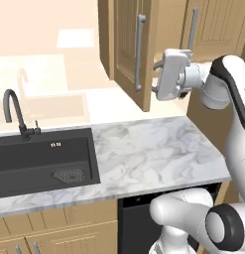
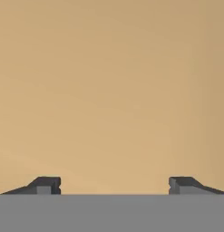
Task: Open the cabinet and move the ladle to the pot. Then close the cabinet.
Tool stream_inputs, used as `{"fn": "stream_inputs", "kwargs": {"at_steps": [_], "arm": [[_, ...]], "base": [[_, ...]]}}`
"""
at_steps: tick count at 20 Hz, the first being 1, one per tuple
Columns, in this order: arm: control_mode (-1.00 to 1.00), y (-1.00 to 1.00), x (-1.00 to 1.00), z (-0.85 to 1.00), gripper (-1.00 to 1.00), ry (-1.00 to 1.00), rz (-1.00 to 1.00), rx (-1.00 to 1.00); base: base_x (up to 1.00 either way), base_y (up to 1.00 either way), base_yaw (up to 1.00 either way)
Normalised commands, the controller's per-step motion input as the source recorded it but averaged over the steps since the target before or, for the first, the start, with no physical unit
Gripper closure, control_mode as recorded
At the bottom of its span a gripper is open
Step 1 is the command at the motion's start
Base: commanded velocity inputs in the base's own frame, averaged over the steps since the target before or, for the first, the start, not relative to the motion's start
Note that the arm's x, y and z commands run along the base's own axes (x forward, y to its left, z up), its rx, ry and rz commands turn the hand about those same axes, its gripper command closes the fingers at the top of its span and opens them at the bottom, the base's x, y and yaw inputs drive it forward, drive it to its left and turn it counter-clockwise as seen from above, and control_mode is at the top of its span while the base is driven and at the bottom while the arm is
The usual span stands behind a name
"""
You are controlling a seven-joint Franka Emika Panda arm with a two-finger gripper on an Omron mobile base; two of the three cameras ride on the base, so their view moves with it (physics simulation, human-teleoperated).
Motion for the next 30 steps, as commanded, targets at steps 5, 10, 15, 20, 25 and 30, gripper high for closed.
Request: {"fn": "stream_inputs", "kwargs": {"at_steps": [5, 10, 15, 20, 25, 30], "arm": [[-1.0, -0.03, 0.09, 0.44, -1.0, -0.1, -0.05, -0.08], [-1.0, -0.54, 0.33, 0.33, -1.0, -0.12, -0.22, -0.29], [-1.0, -0.71, 0.26, 0.13, -1.0, -0.16, -0.25, -0.38], [-1.0, -0.6, 0.15, 0.0, -1.0, -0.17, -0.22, -0.43], [-1.0, -0.11, 0.0, -0.1, -1.0, -0.21, -0.22, -0.4], [-1.0, 0.0, 0.04, -0.13, -1.0, -0.16, -0.21, -0.31]], "base": [[0.0, 0.0, 0.0], [0.0, 0.0, 0.0], [0.0, 0.0, 0.0], [0.0, 0.0, 0.0], [0.0, 0.0, 0.0], [0.0, 0.0, 0.0]]}}
